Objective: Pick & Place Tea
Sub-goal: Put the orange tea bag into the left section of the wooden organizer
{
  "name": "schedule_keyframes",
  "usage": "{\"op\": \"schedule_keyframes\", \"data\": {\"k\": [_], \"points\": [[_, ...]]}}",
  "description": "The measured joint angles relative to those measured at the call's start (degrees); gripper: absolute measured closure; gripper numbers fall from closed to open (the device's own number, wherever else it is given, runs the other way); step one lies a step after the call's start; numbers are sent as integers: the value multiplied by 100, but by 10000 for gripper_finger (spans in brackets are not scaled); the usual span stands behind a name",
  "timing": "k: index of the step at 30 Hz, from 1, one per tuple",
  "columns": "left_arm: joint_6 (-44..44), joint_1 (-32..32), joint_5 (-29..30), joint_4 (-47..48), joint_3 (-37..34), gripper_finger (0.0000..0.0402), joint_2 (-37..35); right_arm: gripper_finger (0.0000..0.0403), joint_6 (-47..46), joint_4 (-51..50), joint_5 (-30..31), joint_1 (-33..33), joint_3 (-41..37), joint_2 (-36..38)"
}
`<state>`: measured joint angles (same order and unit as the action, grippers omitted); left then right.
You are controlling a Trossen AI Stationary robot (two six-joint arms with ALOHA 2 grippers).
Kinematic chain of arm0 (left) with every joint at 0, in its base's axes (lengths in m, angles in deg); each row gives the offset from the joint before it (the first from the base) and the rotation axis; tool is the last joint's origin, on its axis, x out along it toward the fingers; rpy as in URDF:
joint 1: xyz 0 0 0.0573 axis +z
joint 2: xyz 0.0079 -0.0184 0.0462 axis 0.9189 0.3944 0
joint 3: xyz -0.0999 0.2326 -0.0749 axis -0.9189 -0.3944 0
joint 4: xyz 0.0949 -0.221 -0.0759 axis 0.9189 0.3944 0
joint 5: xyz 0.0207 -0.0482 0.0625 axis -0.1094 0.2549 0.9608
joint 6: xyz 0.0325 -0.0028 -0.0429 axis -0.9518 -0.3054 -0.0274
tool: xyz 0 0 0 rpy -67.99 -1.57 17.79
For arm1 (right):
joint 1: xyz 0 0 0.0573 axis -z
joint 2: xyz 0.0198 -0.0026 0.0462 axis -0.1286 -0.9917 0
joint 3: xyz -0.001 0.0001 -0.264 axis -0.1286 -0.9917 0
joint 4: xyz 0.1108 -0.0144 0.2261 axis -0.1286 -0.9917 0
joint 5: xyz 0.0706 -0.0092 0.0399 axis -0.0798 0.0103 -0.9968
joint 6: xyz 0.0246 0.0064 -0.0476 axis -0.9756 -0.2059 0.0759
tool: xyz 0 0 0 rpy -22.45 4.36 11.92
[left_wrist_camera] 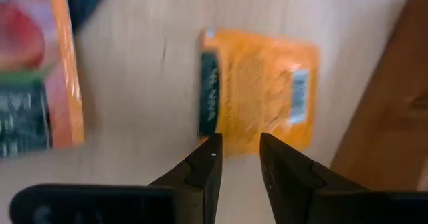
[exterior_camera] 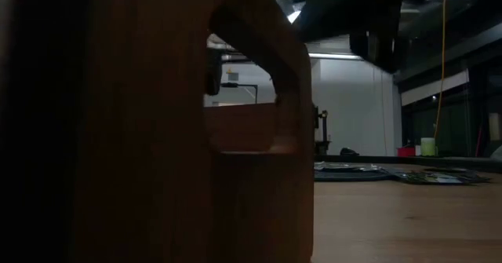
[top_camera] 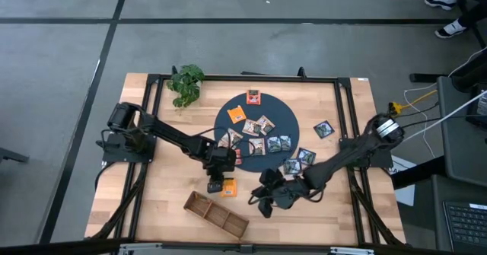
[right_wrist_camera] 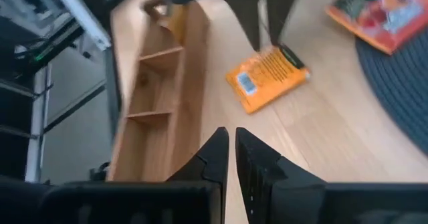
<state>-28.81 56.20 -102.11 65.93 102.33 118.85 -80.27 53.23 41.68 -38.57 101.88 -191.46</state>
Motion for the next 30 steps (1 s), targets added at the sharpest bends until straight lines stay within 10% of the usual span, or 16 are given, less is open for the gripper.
{"op": "schedule_keyframes", "data": {"k": [11, 30], "points": [[389, -107, 35, -139, 25, 304, 301, 361, -1277, 262, -62, 129, 0, -533], [2068, -155, 858, -706, 6, 364, 330, 177, -4215, 464, -218, 295, -553, -664]]}}
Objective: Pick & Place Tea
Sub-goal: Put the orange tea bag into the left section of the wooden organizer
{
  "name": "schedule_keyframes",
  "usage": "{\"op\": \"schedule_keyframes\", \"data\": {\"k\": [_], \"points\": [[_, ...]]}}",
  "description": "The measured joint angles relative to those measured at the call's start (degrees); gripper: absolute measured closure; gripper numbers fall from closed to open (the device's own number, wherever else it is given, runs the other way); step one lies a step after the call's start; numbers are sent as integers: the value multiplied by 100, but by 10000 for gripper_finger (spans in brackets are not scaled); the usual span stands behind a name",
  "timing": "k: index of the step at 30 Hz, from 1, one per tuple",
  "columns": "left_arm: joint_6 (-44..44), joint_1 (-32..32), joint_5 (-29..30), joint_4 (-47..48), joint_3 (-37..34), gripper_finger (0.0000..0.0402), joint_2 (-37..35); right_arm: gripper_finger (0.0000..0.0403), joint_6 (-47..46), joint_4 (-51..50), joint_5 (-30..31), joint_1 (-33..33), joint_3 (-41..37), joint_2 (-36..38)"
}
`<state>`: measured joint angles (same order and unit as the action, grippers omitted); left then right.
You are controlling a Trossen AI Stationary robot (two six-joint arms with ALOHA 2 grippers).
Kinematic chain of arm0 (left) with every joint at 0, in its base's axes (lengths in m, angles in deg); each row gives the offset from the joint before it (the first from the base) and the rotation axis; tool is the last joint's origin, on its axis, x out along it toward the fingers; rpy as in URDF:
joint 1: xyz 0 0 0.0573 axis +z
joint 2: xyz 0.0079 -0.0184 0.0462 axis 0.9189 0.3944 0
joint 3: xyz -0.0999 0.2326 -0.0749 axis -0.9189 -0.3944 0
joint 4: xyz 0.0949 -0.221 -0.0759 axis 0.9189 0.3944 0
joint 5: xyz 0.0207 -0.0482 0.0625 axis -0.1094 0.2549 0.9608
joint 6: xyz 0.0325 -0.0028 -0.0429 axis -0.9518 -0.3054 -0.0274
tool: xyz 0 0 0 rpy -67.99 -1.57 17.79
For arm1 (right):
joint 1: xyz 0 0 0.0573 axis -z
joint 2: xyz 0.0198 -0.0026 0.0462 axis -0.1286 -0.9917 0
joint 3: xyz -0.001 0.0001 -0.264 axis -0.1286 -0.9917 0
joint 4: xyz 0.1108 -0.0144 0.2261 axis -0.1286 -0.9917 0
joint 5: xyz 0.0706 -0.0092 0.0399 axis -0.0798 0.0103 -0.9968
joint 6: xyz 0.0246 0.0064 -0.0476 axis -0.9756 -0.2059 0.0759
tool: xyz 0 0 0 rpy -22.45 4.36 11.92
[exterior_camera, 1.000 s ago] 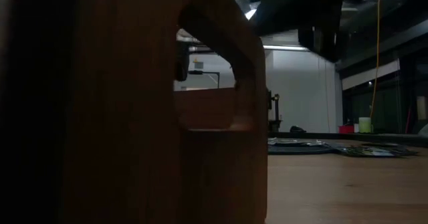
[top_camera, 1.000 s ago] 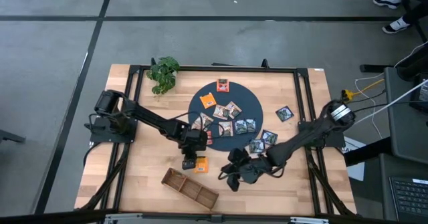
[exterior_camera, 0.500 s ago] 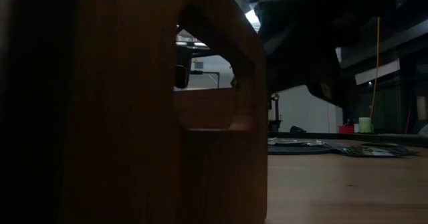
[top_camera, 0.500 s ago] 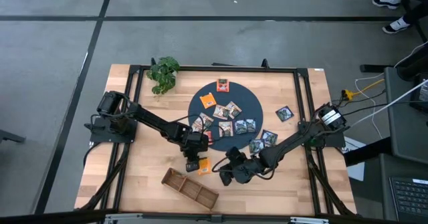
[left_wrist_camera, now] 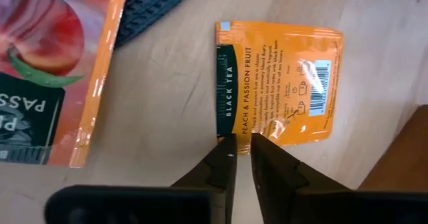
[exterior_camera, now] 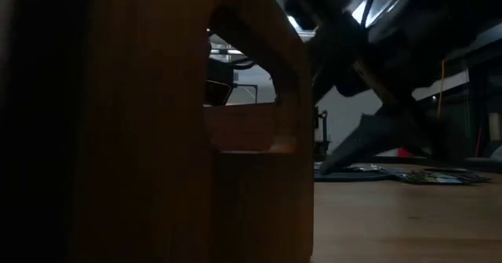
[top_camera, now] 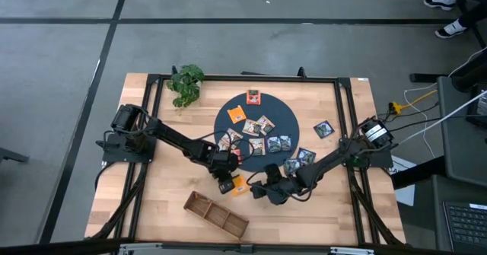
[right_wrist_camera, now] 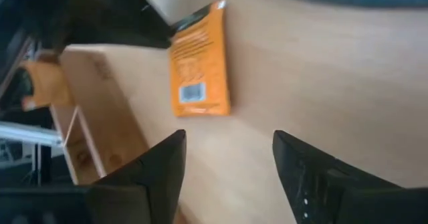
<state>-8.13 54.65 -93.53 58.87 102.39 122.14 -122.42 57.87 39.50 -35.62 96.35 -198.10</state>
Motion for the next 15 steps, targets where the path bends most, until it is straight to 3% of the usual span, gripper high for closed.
{"op": "schedule_keyframes", "data": {"k": [7, 15], "points": [[147, 4, 132, -368, -10, 397, 22, 190, 137, 36, -272, 260, -66, 0], [412, 6, 69, -694, 0, 398, 217, 197, 210, 533, -746, 376, -57, -303]]}}
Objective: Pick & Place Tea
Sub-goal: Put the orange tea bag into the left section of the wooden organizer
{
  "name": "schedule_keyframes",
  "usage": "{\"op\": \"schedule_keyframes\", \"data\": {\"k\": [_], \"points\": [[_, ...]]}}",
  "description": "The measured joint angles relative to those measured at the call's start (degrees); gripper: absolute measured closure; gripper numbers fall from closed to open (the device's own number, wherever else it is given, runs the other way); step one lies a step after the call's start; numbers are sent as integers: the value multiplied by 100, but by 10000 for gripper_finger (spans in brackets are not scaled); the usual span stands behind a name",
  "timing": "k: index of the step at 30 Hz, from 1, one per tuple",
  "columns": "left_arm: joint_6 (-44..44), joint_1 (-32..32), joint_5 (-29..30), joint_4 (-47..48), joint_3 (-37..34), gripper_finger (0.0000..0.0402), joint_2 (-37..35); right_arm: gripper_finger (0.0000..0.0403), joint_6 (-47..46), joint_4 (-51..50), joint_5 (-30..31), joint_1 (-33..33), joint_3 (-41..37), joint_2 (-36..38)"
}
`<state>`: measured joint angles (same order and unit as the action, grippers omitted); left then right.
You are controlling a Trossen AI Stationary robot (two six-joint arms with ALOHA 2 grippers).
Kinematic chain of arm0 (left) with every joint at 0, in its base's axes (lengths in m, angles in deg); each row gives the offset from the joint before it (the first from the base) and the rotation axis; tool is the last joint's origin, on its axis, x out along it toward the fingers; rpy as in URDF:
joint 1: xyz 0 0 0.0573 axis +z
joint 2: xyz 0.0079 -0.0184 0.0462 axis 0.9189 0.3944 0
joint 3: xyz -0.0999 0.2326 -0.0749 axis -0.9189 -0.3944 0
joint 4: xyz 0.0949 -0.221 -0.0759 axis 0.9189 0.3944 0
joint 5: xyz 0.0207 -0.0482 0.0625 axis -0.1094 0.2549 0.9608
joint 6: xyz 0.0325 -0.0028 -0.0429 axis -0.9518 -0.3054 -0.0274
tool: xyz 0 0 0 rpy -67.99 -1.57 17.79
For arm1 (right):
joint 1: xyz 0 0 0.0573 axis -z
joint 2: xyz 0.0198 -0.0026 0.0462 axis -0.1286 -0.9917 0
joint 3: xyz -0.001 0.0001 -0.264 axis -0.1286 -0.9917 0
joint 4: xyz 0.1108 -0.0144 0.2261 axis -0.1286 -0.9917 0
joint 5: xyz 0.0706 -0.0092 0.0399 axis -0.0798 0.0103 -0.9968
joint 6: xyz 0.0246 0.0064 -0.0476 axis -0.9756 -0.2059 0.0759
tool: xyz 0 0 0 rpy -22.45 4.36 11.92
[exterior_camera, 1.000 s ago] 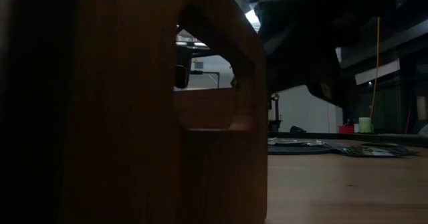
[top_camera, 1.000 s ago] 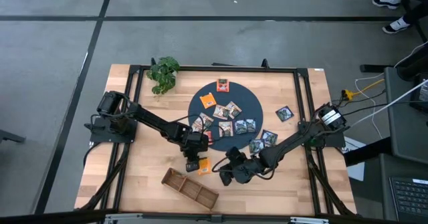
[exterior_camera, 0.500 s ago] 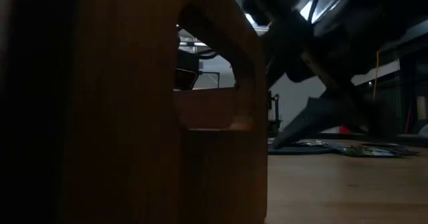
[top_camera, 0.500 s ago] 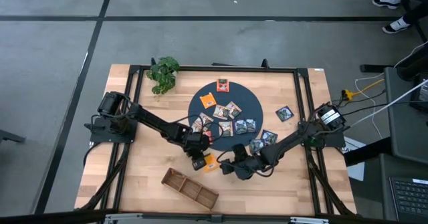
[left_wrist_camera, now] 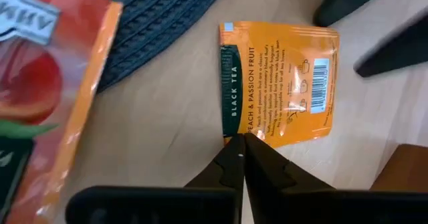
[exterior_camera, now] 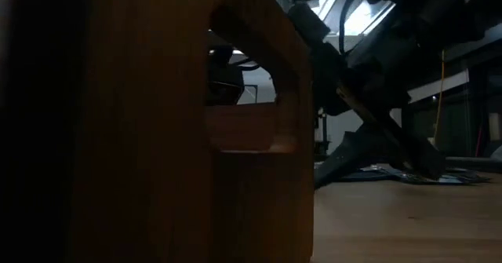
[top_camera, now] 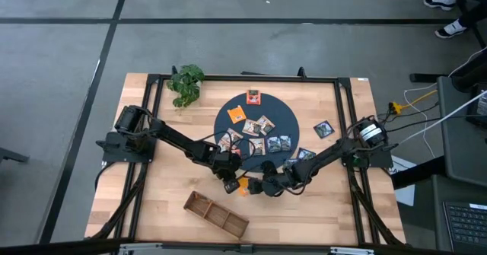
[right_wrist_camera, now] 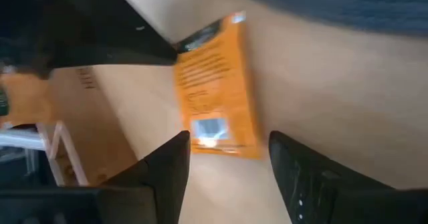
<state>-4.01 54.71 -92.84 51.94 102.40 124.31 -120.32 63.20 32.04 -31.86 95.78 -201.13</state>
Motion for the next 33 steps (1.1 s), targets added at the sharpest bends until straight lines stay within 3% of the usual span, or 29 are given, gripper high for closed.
{"op": "schedule_keyframes", "data": {"k": [9, 12, 19, 26, 33], "points": [[104, -18, -43, -163, 0, 395, 84, 211, -45, 290, 60, 7, 4, -153], [71, 20, -66, -163, 0, 395, 85, 251, -26, 264, 61, 7, 0, -163], [-98, 61, -284, -159, -5, 395, 59, 387, 205, 287, -12, 7, -3, -182], [-368, 210, -495, 620, -48, 368, -414, 395, 286, 276, 56, 9, 2, -182], [-462, 265, 350, 1644, -67, 312, -1474, 398, 761, -77, 60, 7, 2, -60]]}}
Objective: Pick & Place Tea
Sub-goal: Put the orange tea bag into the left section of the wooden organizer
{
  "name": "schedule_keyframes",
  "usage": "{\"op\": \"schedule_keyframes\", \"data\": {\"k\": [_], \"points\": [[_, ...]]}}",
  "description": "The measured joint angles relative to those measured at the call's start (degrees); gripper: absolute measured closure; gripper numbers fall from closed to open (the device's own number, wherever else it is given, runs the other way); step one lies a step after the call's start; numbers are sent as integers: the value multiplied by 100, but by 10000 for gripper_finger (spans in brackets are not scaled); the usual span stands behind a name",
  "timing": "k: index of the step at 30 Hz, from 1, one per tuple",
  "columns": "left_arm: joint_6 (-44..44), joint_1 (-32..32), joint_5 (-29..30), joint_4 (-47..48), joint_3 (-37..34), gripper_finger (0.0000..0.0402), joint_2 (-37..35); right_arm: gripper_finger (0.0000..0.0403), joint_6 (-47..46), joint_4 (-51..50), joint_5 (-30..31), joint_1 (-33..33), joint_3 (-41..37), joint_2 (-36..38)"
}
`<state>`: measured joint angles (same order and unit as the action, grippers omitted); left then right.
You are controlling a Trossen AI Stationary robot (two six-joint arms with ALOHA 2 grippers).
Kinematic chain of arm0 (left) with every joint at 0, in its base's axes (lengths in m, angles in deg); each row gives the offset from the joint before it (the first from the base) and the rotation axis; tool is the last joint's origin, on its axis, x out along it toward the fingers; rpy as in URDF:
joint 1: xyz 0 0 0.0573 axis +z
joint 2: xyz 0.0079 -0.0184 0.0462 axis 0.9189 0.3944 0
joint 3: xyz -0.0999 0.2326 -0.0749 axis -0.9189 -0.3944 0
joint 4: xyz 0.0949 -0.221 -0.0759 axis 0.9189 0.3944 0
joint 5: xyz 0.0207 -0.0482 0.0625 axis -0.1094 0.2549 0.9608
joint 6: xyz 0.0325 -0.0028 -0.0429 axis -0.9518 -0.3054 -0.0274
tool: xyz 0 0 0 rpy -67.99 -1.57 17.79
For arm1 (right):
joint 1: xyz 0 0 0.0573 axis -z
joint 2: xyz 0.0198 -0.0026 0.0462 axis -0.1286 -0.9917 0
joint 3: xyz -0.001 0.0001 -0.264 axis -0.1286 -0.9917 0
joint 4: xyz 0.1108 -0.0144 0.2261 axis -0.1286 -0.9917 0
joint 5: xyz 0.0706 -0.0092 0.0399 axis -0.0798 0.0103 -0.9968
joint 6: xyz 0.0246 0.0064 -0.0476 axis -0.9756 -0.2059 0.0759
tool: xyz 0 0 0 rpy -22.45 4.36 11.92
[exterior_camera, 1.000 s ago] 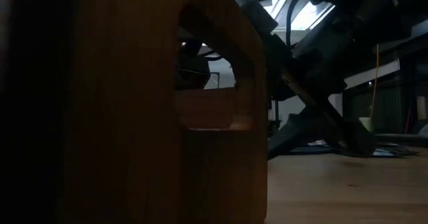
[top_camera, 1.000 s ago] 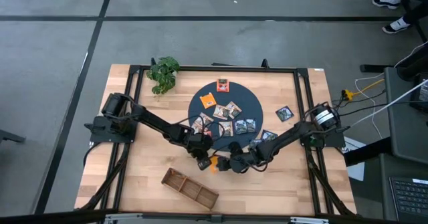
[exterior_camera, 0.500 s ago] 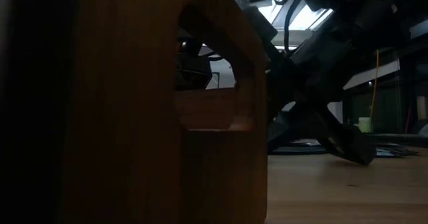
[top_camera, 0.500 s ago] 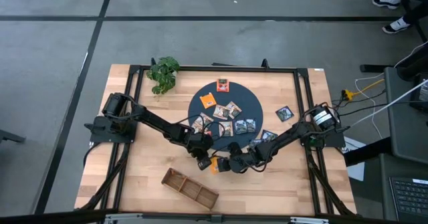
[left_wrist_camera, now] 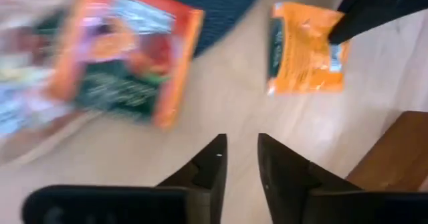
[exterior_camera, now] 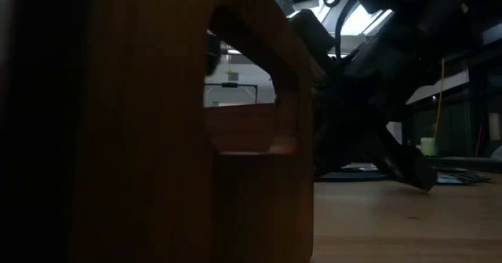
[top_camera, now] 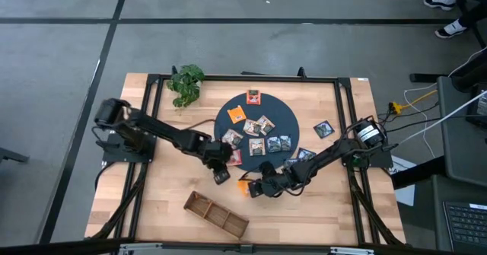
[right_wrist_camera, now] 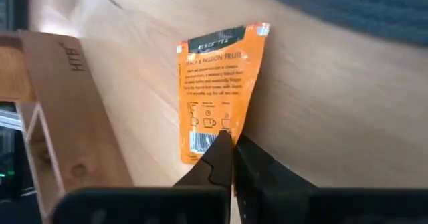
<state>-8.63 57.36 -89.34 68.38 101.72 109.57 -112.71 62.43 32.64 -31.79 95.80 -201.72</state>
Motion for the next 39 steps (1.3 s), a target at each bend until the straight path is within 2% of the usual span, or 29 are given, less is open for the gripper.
{"op": "schedule_keyframes", "data": {"k": [4, 8, 12, 16, 21, 26, 30, 33, 36, 39], "points": [[854, 209, 36, -515, -556, 283, -662, 399, 594, -631, 204, 0, 257, 120], [2176, 411, -40, -1396, -1419, 266, -1315, 400, 1558, -1802, 529, 0, 787, 209], [3816, 639, -247, -2229, -2114, 261, -1819, 400, 2872, -3054, 1148, 0, 1506, 244], [5291, 857, -469, -2837, -2342, 261, -2027, 400, 4304, -3669, 1893, 38, 2052, 245], [5899, 1063, -777, -3323, -2329, 260, -2030, 400, 5925, -3727, 2550, 162, 2490, 247], [6830, 1179, -771, -3508, -2328, 260, -2030, 400, 6967, -3738, 2892, 299, 2683, 247], [7385, 1191, -532, -3723, -2326, 260, -2030, 400, 7606, -3739, 3294, 373, 2699, 247], [7698, 1189, -138, -3900, -2326, 260, -2030, 400, 7882, -3724, 3359, 415, 2699, 247], [7753, 1180, 264, -4187, -2326, 260, -2030, 400, 8004, -3693, 3403, 444, 2702, 247], [7752, 1178, 402, -4297, -2326, 260, -2030, 400, 8025, -3693, 3632, 450, 2702, 247]]}}
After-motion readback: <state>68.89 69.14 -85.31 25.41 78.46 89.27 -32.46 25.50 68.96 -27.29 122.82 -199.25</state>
